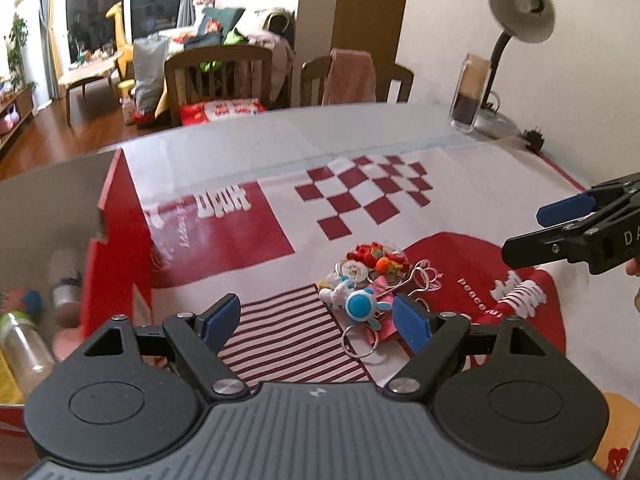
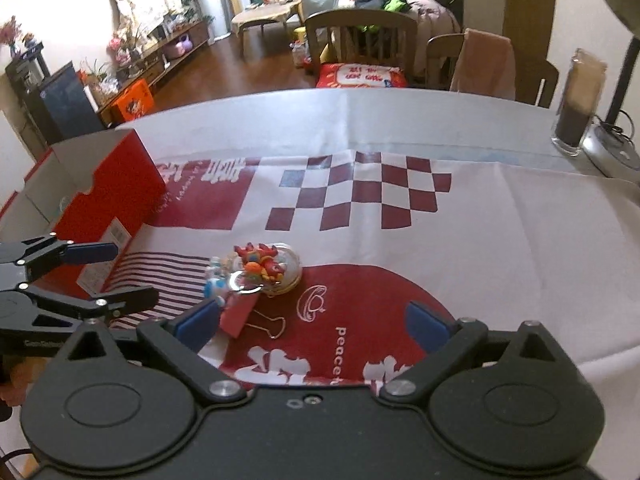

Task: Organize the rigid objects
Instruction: 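Move both grippers back from the box toward the remaining clutter, then grasp the astronaut figurine with the left gripper while the right gripper grasps the red dragon toy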

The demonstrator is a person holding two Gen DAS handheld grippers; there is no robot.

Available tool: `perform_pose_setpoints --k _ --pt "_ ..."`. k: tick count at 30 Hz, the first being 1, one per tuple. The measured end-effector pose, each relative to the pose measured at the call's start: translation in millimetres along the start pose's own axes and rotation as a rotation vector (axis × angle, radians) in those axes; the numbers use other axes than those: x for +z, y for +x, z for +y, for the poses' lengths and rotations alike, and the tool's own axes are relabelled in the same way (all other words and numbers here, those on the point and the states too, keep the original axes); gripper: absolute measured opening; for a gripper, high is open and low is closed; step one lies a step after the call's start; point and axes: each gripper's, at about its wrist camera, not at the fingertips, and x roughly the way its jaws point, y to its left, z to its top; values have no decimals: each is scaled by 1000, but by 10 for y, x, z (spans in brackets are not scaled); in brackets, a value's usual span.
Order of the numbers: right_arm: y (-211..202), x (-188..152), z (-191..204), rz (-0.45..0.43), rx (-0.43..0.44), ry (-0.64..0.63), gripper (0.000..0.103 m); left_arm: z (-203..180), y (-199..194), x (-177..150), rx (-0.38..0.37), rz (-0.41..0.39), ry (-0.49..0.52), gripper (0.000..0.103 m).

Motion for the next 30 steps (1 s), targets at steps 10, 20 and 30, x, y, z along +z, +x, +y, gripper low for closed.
perform_pose_setpoints --k 10,20,30 --pt "388 226 -20 37 43 -10 90 -52 427 45 17 67 -67 83" --pt "759 374 163 101 105 3 73 67 675 49 -6 125 -268 83" --pt "946 432 251 142 94 44 57 95 725 27 -10 118 -325 72"
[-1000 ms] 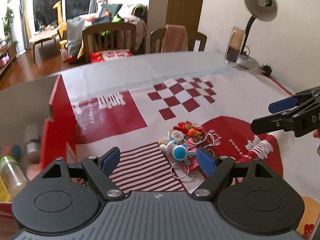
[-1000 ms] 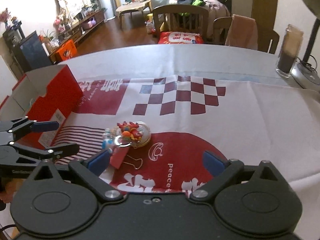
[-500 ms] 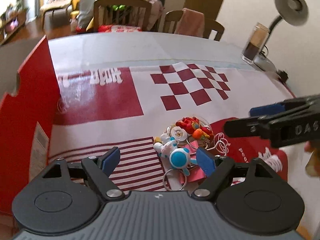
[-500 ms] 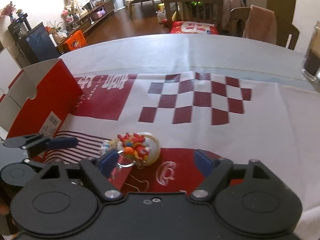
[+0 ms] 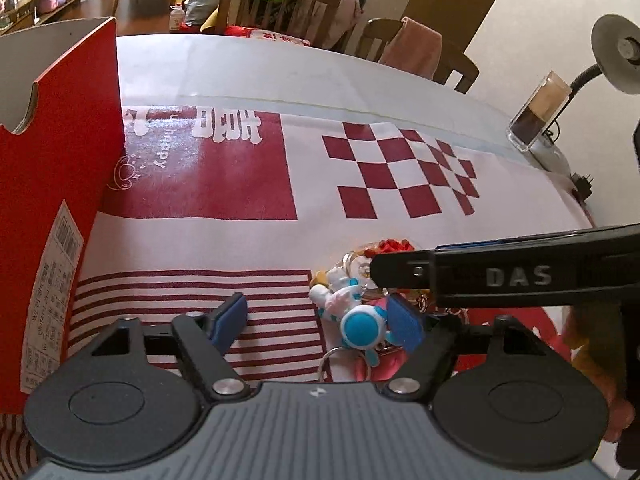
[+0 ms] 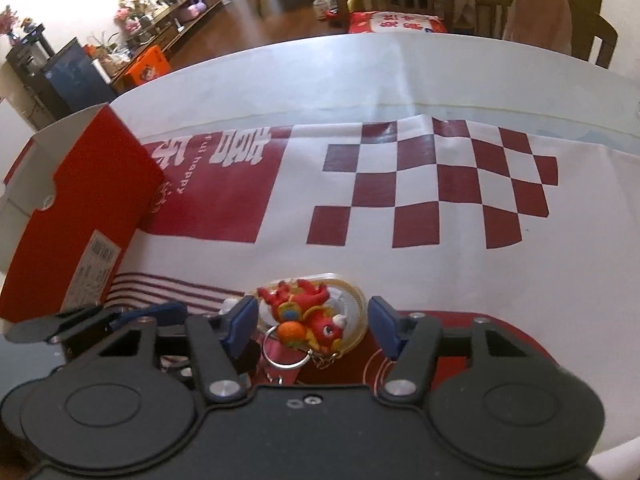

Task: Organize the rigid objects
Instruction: 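Grasp the astronaut figurine with the left gripper while the right gripper grasps the red dragon toy, then carry the astronaut figurine and dragon toy with both grippers over the shoebox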

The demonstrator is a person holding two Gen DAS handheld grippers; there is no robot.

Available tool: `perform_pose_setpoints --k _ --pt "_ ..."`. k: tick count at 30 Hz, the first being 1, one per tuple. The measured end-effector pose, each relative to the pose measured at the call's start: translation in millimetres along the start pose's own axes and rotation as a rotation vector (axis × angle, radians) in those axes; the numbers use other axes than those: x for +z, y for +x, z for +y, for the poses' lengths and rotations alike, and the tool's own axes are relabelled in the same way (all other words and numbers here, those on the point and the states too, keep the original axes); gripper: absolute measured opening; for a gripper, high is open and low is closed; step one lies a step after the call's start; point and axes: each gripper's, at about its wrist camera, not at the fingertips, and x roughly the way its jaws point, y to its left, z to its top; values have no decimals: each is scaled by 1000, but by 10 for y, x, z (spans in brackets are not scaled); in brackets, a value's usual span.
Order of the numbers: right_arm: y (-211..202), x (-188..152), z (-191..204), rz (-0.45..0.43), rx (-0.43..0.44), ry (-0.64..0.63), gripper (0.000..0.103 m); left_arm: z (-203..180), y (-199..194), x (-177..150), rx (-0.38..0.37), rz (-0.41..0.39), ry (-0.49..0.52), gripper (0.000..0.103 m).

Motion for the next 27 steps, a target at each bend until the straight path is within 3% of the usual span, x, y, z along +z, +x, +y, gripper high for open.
perform_pose_setpoints --k 3,6,12,27 --pt "15 6 35 6 -13 -13 56 -19 8 14 2 1 -7 58" --pt "22 -5 83 1 -52 -42 45 -80 23 11 36 2 26 45" --pt "-9 -6 -5 -9 -52 -14 33 -61 10 -7 35 -7 25 45" --pt "-463 -121 -131 -101 2 70 32 84 -220 -40 37 -27 -10 45"
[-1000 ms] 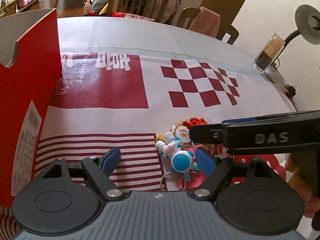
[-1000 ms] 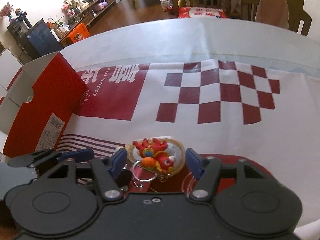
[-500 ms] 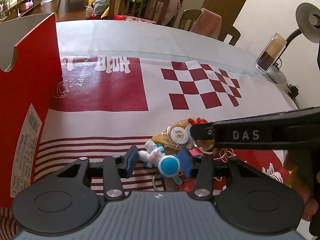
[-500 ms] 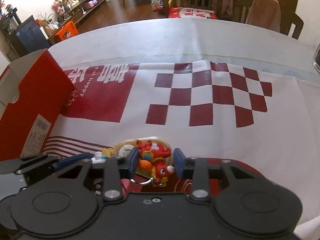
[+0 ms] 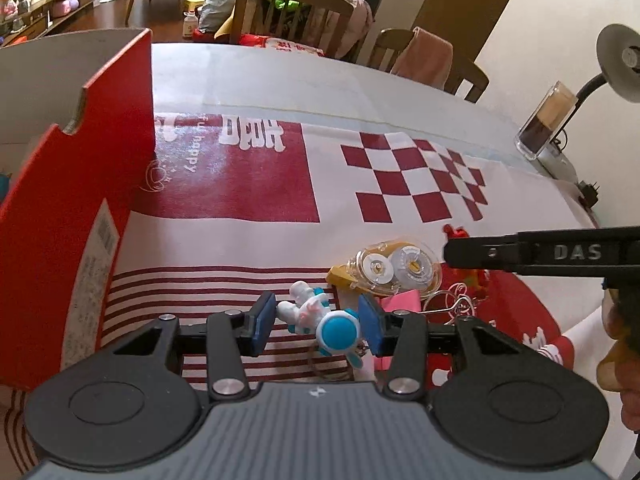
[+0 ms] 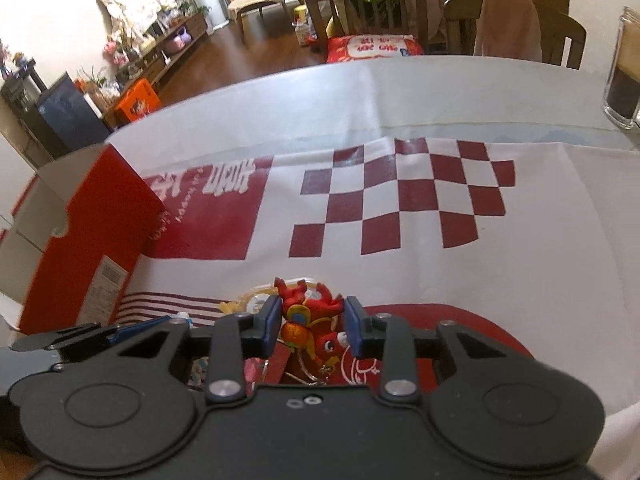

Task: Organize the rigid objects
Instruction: 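Carry the astronaut figurine and dragon toy with both grippers over the shoebox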

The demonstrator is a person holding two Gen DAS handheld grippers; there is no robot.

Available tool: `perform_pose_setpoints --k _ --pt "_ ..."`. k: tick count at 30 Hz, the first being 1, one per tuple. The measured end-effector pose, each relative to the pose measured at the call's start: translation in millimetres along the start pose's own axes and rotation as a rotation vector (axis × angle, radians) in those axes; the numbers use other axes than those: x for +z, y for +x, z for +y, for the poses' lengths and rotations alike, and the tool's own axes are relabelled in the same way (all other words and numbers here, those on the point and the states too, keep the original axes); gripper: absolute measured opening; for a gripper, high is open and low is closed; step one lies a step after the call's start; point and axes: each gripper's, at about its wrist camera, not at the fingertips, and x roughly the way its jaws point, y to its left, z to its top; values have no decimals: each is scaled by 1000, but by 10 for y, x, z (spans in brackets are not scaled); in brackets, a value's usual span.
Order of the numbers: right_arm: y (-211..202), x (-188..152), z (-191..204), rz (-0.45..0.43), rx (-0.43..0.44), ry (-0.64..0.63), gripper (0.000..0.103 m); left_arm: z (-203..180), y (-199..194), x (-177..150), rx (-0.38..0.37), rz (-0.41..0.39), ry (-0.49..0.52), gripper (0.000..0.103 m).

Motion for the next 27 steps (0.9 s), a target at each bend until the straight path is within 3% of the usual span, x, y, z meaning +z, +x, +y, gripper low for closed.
perform_pose_setpoints --k 10,27 --pt "-455 68 107 -67 21 -10 32 9 -336 90 -37 -30 -12 45" --pt "-980 204 728 -144 17 -73 32 106 -1137 481 -90 -142 70 45"
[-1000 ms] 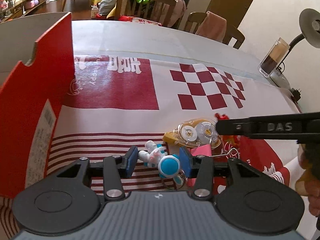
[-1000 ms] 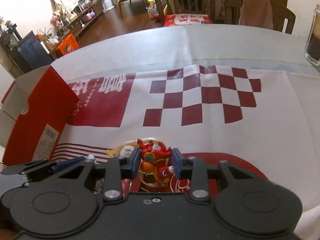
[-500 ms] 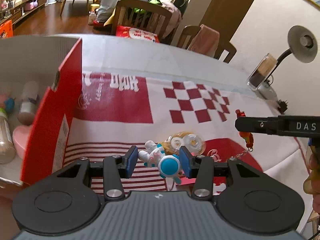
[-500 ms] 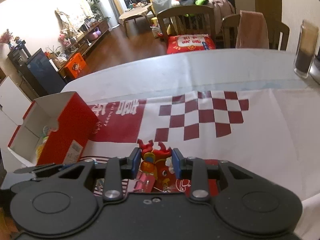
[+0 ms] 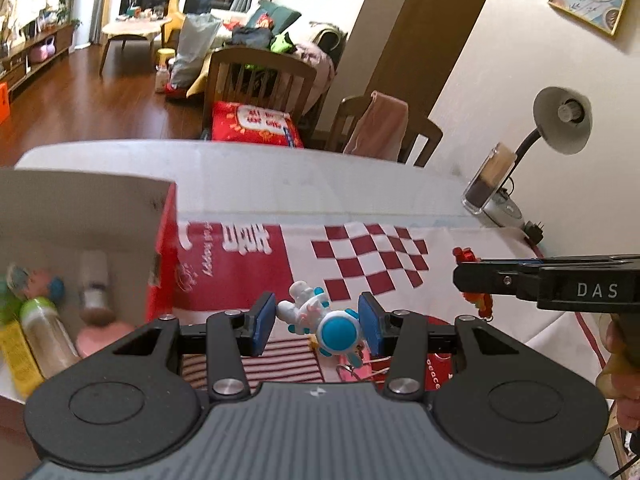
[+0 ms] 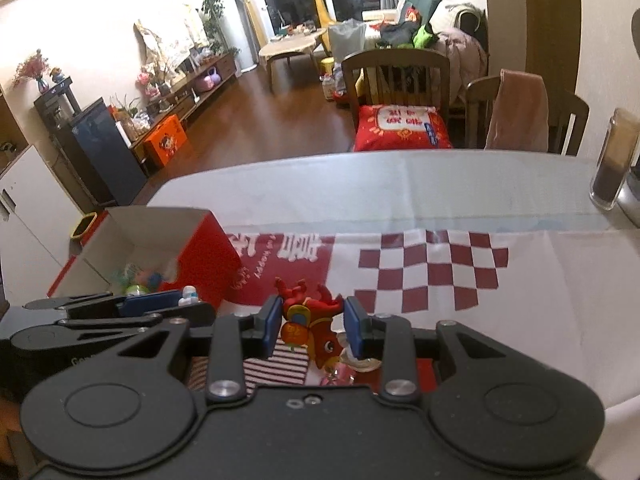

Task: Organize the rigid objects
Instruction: 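Carry the astronaut figurine and dragon toy with both grippers over the shoebox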

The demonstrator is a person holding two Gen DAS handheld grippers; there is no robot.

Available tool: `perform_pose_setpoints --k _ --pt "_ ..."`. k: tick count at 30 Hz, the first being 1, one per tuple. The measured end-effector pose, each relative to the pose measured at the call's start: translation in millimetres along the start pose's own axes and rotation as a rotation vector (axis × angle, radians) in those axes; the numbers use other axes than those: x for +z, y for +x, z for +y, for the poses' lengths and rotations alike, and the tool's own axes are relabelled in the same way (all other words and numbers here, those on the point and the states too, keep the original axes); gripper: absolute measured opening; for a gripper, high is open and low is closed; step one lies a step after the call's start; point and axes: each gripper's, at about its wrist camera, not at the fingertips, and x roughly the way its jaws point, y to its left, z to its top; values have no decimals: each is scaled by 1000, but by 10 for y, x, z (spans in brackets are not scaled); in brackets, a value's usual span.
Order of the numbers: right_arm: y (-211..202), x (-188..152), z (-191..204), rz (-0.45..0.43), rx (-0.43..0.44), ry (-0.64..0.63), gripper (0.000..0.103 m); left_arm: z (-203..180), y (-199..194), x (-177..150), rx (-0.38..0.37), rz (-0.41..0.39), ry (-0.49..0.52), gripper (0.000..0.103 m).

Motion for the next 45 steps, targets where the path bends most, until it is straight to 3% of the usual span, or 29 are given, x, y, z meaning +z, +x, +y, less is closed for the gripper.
perform_pose_setpoints --k 14,26,37,45 --pt "68 163 751 -29 21 -47 32 629 -548 137 27 -25 -7 45" --pt "540 368 1598 -16 74 -132 32 1561 -944 298 135 -64 -29 45" --pt "1224 324 2065 67 67 -192 32 2401 -785 326 267 -4 -44 45" --pt "1630 123 2210 148 36 -231 32 2530 -508 295 288 65 31 45"
